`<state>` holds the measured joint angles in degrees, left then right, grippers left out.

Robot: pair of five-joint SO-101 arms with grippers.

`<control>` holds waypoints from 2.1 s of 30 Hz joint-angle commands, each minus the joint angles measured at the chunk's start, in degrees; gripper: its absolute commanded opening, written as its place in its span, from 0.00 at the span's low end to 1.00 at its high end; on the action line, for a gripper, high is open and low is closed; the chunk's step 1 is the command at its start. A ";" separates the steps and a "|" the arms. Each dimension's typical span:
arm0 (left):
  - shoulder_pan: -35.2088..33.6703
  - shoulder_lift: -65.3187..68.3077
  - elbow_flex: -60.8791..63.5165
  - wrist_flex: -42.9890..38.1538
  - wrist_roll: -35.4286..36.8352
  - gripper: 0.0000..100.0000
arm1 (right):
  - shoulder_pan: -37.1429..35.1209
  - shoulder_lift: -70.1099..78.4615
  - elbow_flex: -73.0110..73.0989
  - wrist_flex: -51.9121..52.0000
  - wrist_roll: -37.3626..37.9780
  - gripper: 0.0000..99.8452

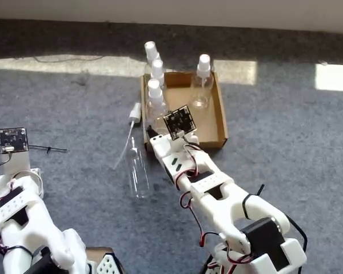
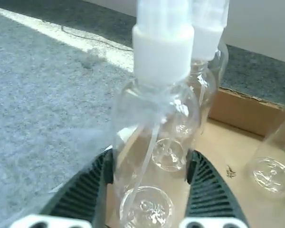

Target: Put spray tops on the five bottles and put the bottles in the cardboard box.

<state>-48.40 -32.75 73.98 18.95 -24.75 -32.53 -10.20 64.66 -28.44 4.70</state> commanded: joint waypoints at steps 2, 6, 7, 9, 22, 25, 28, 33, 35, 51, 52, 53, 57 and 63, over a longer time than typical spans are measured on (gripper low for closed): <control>1.27 -0.40 -0.31 -0.79 -0.09 0.21 | 0.40 -0.92 -3.21 -1.19 -0.70 0.12; 1.27 -0.40 -0.31 -0.79 -0.09 0.21 | 0.31 -0.92 -3.21 -1.19 -0.70 0.12; 1.27 -0.40 -0.31 -0.79 -0.09 0.21 | 0.31 -0.92 -3.21 -1.19 -0.70 0.12; 1.27 -0.48 -0.31 -0.79 -0.09 0.21 | 0.22 -0.92 -3.21 -1.19 -0.70 0.12; 1.27 -0.40 -0.31 -0.79 -0.09 0.21 | -0.75 -0.31 -2.95 -9.45 -0.62 0.12; 1.27 -0.31 -0.31 -0.79 -0.09 0.21 | -1.01 -0.31 -3.03 -9.45 -0.70 0.12; 1.27 -0.31 -0.31 -0.79 -0.09 0.21 | -1.27 -0.22 -3.03 -9.45 -0.70 0.12; 1.27 -0.31 -0.31 -0.79 -0.09 0.21 | -1.10 3.30 -3.30 -9.71 -0.70 0.12; 1.19 -0.31 -0.31 -0.79 -0.09 0.21 | -1.10 4.88 -3.30 -9.89 -0.70 0.12; 1.01 -0.31 -0.31 -0.79 -0.09 0.21 | -1.01 5.85 -3.12 -9.89 -0.70 0.13; 0.92 -0.31 -0.31 -0.79 -0.09 0.21 | -1.01 5.85 -3.12 -9.89 -0.70 0.15; 0.92 -0.31 -0.31 -0.79 -0.18 0.21 | -1.19 5.85 -3.12 -9.80 -0.70 0.17; 0.92 -0.31 -0.31 -0.79 -0.26 0.21 | -1.27 5.76 -3.12 -9.63 -0.70 0.20; 1.10 -0.31 -0.31 -0.79 -0.18 0.21 | -1.36 5.67 -3.03 -9.54 -0.53 0.20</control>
<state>-48.13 -32.75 73.98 18.95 -24.75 -33.23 -3.87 64.66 -37.05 4.53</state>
